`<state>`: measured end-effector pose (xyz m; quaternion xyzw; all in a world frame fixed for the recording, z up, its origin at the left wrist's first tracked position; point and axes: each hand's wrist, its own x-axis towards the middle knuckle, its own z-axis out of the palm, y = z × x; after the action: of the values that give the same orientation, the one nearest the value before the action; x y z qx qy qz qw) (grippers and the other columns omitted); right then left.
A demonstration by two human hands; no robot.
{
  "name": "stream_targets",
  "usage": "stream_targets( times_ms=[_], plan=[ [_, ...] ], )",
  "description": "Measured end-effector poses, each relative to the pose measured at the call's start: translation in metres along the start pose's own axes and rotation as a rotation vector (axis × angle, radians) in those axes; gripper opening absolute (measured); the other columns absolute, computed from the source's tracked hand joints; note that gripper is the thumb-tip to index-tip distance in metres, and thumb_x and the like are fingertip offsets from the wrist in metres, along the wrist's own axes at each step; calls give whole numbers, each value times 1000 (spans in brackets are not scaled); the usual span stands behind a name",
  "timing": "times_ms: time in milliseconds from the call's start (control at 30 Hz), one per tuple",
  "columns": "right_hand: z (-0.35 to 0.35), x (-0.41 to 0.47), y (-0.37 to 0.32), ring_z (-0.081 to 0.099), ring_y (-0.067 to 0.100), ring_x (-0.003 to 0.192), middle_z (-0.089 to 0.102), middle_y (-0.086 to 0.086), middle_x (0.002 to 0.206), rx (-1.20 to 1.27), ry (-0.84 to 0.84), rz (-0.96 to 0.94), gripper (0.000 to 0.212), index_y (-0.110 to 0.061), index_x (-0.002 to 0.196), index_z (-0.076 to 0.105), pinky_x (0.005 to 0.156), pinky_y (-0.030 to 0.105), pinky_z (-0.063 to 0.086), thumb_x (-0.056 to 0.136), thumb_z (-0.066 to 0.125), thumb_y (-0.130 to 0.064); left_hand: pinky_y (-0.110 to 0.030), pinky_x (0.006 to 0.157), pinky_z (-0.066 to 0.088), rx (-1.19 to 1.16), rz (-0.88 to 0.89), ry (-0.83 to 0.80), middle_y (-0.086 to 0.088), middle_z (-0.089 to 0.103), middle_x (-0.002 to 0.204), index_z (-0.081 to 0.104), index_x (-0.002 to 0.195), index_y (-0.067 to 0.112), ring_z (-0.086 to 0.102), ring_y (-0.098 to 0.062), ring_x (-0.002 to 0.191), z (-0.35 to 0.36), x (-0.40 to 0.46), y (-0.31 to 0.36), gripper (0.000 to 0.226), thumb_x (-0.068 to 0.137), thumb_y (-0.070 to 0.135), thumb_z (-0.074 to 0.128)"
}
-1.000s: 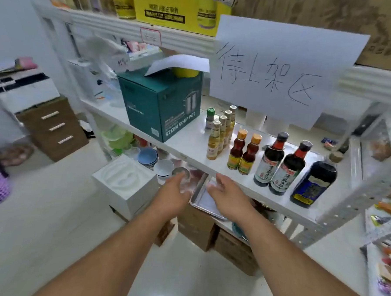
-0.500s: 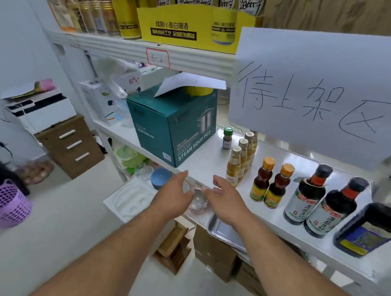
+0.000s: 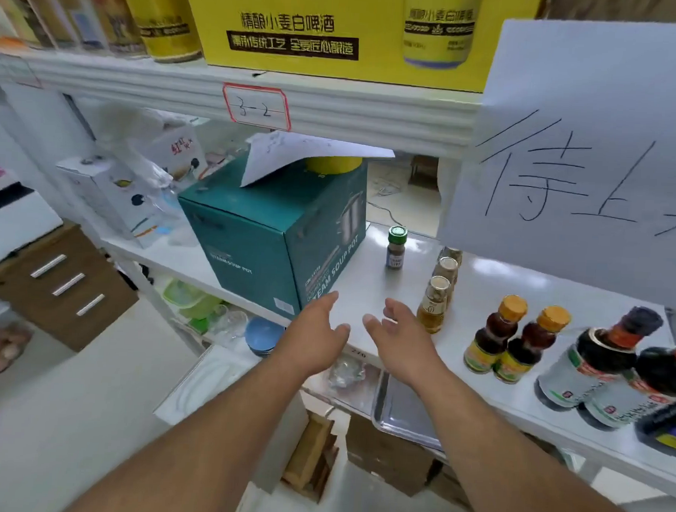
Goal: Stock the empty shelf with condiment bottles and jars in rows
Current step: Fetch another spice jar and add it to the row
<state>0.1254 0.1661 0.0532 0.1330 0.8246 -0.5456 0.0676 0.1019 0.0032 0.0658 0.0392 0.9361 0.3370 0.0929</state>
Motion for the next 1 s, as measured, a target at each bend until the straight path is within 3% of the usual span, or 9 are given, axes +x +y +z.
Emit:
stream_targets(
  times_ms=[133, 300, 533, 700, 1000],
  plan=[
    [24, 22, -6, 46, 16, 142, 41, -4, 161, 4, 135, 63, 67, -24, 157, 32, 116, 43, 41, 100, 58, -49, -32, 113, 31, -16, 66, -81, 4, 31, 163, 28, 158, 26, 35, -20, 147, -10, 38, -16, 64, 100, 34, 55],
    [36, 50, -12, 48, 16, 140, 42, -1, 159, 6, 279, 122, 68, -19, 158, 32, 108, 32, 38, 100, 57, -46, -30, 113, 32, -98, 98, -156, 3, 34, 162, 31, 156, 26, 38, -20, 145, -10, 72, -21, 63, 99, 31, 58],
    [40, 114, -13, 47, 22, 141, 43, 5, 158, 53, 394, 168, 72, -18, 158, 31, 113, 43, 41, 98, 60, -46, -40, 115, 38, -124, 57, -172, 6, 34, 161, 31, 155, 32, 40, -21, 143, 3, 124, -12, 61, 99, 31, 56],
    [35, 168, -7, 51, 29, 134, 48, 8, 151, 65, 468, 235, 66, -17, 154, 35, 99, 38, 43, 98, 60, -44, -42, 117, 36, -185, 29, -148, 4, 33, 162, 30, 155, 29, 36, -23, 146, 18, 159, -5, 61, 99, 25, 55],
    [24, 242, 8, 39, 29, 146, 37, 5, 162, 110, 612, 257, 75, -21, 158, 30, 115, 39, 34, 96, 67, -42, -45, 118, 35, -277, -30, -149, 6, 29, 163, 27, 155, 36, 33, -23, 148, 45, 199, -10, 59, 102, 27, 51]
  ],
)
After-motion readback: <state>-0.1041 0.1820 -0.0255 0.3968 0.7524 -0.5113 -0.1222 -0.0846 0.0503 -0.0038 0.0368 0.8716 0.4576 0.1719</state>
